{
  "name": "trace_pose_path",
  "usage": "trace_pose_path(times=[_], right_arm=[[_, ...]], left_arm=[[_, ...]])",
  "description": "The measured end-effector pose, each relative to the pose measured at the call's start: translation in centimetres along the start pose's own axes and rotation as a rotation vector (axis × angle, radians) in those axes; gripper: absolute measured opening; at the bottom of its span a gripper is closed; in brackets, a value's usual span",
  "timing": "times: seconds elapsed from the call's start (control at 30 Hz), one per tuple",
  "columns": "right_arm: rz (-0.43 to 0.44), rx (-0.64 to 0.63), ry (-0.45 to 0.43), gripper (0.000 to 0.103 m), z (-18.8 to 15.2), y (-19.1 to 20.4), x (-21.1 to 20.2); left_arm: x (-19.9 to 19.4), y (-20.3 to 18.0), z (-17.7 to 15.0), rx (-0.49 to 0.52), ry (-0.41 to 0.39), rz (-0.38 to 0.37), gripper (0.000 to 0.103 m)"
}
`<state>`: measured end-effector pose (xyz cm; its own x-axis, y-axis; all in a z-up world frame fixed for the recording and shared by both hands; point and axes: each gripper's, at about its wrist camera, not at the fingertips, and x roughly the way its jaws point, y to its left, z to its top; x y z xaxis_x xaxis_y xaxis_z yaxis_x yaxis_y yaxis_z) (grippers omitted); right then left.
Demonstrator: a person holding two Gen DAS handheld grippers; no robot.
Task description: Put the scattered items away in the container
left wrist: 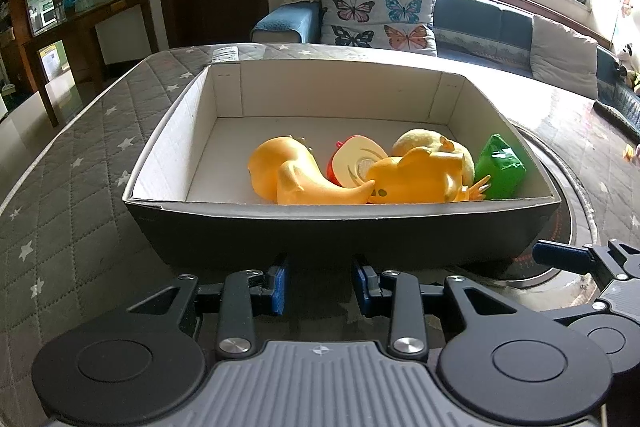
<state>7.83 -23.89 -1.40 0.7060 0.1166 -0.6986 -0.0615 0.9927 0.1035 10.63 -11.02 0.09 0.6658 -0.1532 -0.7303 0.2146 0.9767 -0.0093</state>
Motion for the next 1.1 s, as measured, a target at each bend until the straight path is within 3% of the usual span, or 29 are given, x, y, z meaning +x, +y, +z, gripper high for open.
trace_pose_path(times=[1.1], right_arm=[[0.005,-0.012,0.003,0.103,0.31,0.47,0.33]], left_arm=[[-0.19,-0.08,-0.16,0.002,0.007,-0.013,0.035]])
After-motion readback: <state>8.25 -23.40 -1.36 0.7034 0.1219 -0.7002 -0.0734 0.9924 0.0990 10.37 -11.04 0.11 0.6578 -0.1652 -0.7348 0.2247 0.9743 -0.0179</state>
